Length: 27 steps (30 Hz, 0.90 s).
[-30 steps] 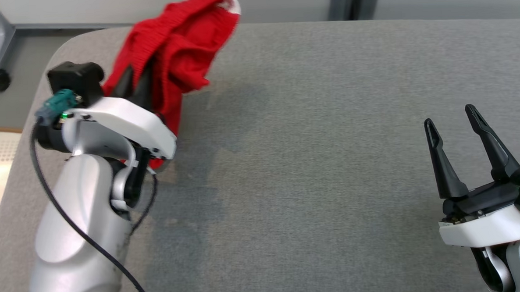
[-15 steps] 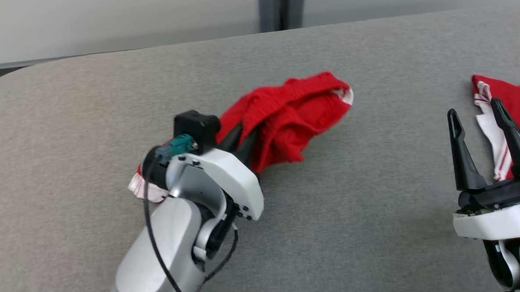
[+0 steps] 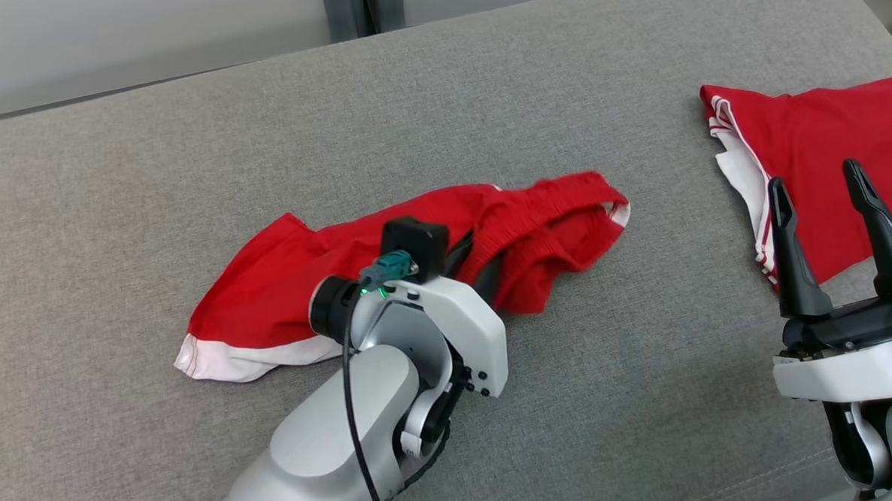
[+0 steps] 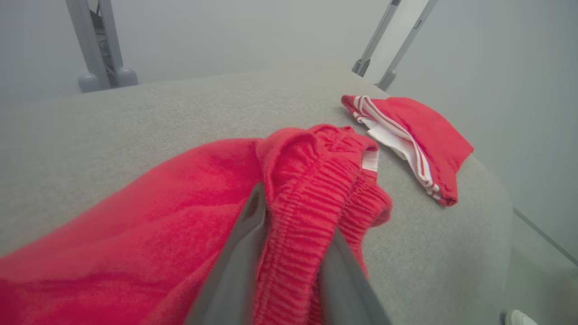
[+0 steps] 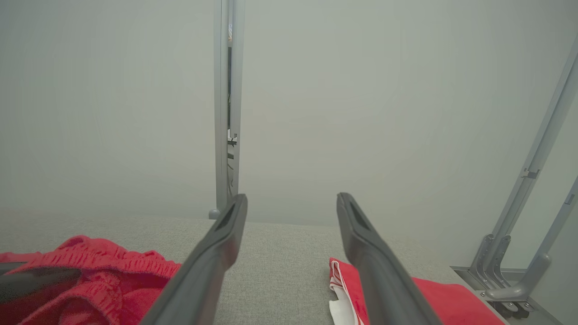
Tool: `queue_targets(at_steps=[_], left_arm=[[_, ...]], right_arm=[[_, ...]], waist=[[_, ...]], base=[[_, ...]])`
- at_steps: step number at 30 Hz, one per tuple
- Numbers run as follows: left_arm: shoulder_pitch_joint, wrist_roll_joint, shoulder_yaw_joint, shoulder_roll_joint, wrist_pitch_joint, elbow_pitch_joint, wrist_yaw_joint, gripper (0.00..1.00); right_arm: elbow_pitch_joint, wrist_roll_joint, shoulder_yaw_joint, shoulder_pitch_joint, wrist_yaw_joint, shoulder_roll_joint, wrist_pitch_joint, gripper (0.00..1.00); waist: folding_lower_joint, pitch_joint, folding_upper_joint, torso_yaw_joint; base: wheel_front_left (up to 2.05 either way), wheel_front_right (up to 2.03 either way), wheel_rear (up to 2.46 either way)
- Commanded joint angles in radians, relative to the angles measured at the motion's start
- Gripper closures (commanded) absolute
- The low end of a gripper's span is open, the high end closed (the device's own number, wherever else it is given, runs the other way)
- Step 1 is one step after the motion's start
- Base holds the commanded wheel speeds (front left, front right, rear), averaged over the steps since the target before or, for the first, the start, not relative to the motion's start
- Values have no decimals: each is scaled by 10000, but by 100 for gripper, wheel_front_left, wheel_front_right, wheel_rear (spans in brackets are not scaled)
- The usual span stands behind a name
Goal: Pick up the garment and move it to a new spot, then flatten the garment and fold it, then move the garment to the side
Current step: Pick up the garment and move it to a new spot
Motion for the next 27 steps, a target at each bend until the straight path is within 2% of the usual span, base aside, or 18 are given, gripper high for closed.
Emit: queue_targets(at_steps=[1, 6, 11, 15, 18, 20, 21, 23, 24, 27], left_arm=[[-210, -251, -309, 53, -54, 221, -6, 0], [-581, -885, -964, 57, -570, 729, 87, 0], [-721, -1264, -574, 73, -1593, 1085, 205, 0], [-555, -1084, -58, 642, -2348, 1018, 141, 0], [-149, -578, 277, 1290, -2576, 777, 460, 0], [36, -432, 467, 1447, -2617, 620, 551, 0], [392, 44, 1010, 1798, -2632, 58, 778, 0], [1173, 428, 1571, 2012, -2626, -515, 925, 0], [1901, 779, 2204, 2130, -2631, -1076, 973, 0], [2591, 1147, 2827, 2088, -2632, -1596, 932, 0]], right_arm=[[0, 56, -34, -63, -4, 6, -47, 0], [15, 64, -157, -54, -4, 68, -47, 0], [1, 25, -168, 110, -4, 29, -48, 0], [-50, -35, -112, 282, -4, -7, -48, 0], [-60, -53, -3, 450, -4, -5, -48, 0], [-63, -47, 30, 481, -4, 0, -48, 0], [-79, -34, 126, 579, -4, 18, -48, 0], [-86, -28, 264, 657, -4, 30, -48, 0], [-101, -39, 372, 678, -4, 47, -39, 0], [-95, -27, 480, 745, -4, 56, -26, 0]], waist=[[0, 78, 0, -70], [0, 61, 0, 151], [0, -226, 0, 636], [0, -552, 0, 1111], [0, -774, 0, 1448], [0, -838, 0, 1546], [0, -940, 0, 1720], [0, -1013, 0, 1849], [0, -1064, 0, 1928], [0, -1089, 0, 1973]], base=[[0, 0, 0], [0, 0, 0], [0, 0, 0], [0, 0, 0], [0, 0, 0], [0, 0, 0], [0, 0, 0], [0, 0, 0], [0, 0, 0], [0, 0, 0]])
